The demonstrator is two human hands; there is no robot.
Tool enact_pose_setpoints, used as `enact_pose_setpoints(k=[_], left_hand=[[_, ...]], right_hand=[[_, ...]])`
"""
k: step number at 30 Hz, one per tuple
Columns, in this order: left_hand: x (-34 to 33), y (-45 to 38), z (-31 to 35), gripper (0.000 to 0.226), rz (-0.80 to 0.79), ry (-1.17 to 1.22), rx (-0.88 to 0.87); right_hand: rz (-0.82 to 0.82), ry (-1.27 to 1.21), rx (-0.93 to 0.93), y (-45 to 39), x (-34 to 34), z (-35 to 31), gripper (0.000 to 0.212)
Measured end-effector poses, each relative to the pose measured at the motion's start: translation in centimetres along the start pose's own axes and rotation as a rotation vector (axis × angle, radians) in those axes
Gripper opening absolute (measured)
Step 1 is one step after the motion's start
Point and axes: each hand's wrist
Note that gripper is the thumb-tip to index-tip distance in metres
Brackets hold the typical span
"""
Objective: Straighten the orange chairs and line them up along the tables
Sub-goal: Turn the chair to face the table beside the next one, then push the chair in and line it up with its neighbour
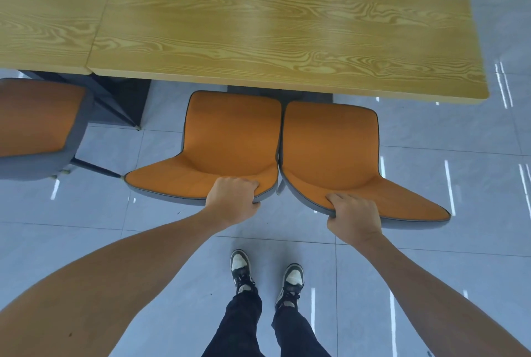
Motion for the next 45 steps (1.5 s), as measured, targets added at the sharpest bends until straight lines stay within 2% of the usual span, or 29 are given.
enact_pose_setpoints(k=[15, 18, 20, 23, 25, 28, 32, 37, 41, 45], left_hand=[[-0.2, -0.3, 0.2, 0.018, -0.007, -0.007, 0.013], [0.1, 0.0, 0.1, 0.015, -0.02, 0.025, 0.023], [0.2, 0.3, 0.0, 0.021, -0.038, 0.085, 0.02], [1.6, 0.9, -0.3, 0.033, -0.155, 0.228, 0.012], [3.1, 1.7, -0.9, 0.028, -0.235, 0.334, 0.026], [5.2, 3.1, -3.1, 0.037, -0.311, 0.386, 0.077], [8.0, 6.4, -9.1, 0.064, -0.329, 0.406, 0.214], [9.4, 12.2, -19.9, 0.06, -0.184, 0.41, 0.342], [8.3, 17.8, -30.6, 0.073, -0.066, 0.414, 0.425], [8.1, 23.8, -40.5, 0.071, 0.087, 0.386, 0.433]], right_hand=[[0.051, 0.017, 0.008, -0.3, -0.7, 0.5, 0.019], [-0.038, 0.086, -0.014, -0.3, -0.2, 0.4, 0.025], [-0.117, 0.098, 0.028, -0.1, 1.0, 0.3, 0.032], [-0.3, 0.024, 0.089, -0.8, 3.4, -0.6, 0.04], [-0.364, -0.071, 0.069, -2.0, 5.1, -2.6, 0.053], [-0.366, -0.172, 0.024, -4.2, 7.4, -7.4, 0.063], [-0.437, -0.09, 0.135, -7.9, 10.1, -15.6, 0.061], [-0.471, 0.004, 0.255, -11.9, 11.6, -28.5, 0.064], [-0.436, 0.031, 0.331, -15.0, 11.3, -40.2, 0.054], [-0.395, 0.003, 0.325, -17.5, 10.9, -51.8, 0.063]])
Point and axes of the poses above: each hand's wrist, its own y-axis away from the middle knuckle, its own x-axis out of the back of the hand, z = x × y, and after that the axes turned 5 degrees about -y, right-handed
